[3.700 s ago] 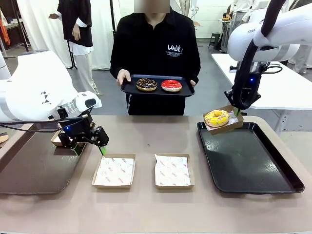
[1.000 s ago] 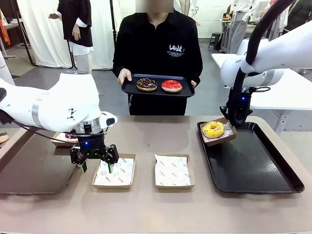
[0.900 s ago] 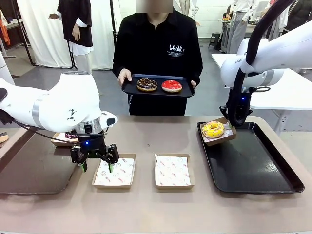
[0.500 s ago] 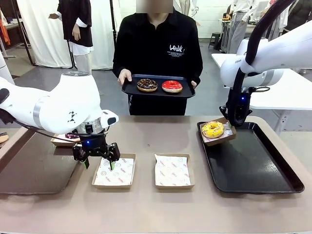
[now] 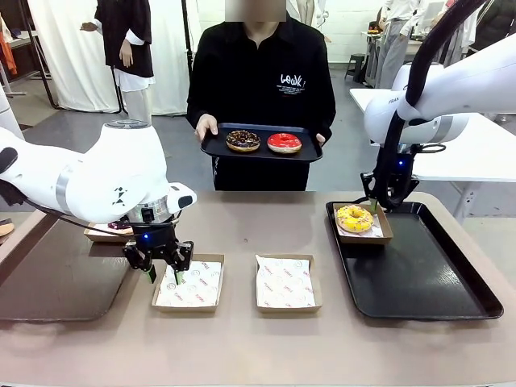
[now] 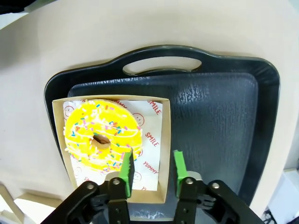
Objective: Individually package the donuts and arrange them on the tray.
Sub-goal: Place the picked Paper togo box on the Handle tray while simultaneously picking up another Paper togo box from the table with the other hand.
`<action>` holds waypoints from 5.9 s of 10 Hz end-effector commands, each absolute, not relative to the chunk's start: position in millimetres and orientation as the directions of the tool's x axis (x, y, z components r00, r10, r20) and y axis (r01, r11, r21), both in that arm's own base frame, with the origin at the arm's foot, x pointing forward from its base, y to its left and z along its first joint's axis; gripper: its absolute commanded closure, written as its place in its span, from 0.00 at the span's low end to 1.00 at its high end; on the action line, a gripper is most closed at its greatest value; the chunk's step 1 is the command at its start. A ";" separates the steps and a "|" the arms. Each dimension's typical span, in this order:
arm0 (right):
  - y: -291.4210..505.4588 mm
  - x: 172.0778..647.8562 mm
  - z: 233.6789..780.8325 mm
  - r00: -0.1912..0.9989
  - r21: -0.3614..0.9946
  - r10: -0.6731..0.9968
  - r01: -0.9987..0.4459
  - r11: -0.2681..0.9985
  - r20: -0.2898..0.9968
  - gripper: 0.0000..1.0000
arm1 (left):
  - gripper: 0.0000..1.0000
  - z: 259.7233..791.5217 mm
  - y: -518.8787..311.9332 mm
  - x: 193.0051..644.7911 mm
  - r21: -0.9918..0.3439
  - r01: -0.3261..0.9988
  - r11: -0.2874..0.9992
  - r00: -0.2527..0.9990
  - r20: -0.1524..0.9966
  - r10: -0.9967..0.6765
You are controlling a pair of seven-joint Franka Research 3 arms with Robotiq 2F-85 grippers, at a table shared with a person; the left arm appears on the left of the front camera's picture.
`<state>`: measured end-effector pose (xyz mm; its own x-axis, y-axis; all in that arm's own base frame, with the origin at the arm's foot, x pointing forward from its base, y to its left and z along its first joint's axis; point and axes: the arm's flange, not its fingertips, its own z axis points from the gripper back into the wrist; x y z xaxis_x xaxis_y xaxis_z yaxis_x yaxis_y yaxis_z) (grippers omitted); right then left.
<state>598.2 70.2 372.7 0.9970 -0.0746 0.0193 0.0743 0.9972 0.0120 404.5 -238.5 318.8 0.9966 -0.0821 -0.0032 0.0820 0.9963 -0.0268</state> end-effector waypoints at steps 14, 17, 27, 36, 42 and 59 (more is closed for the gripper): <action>-0.6 502.0 440.6 0.994 0.518 0.099 -0.108 0.849 0.044 0.00 | 1.00 390.0 -221.5 399.8 -0.132 0.066 0.989 0.996 0.063 -0.058; -94.4 476.7 448.2 0.998 0.766 -0.032 -0.017 0.643 0.049 0.00 | 1.00 452.5 -218.9 407.5 -0.146 0.078 0.986 0.992 0.107 -0.062; -212.1 430.4 404.7 0.976 0.935 -0.212 0.025 0.354 0.054 0.00 | 1.00 536.0 -244.9 475.9 -0.077 -0.013 0.997 0.992 0.124 0.023; -216.1 435.7 405.5 0.976 0.927 -0.216 0.054 0.370 0.030 0.00 | 1.00 530.6 -240.9 482.9 -0.094 0.014 0.995 0.993 0.122 -0.003; -216.1 435.7 405.5 0.976 0.927 -0.216 0.054 0.370 0.030 0.00 | 1.00 530.6 -240.9 482.9 -0.094 0.014 0.995 0.993 0.122 -0.003; -216.1 435.7 405.5 0.976 0.927 -0.216 0.054 0.370 0.030 0.00 | 1.00 530.6 -240.9 482.9 -0.094 0.014 0.995 0.993 0.122 -0.003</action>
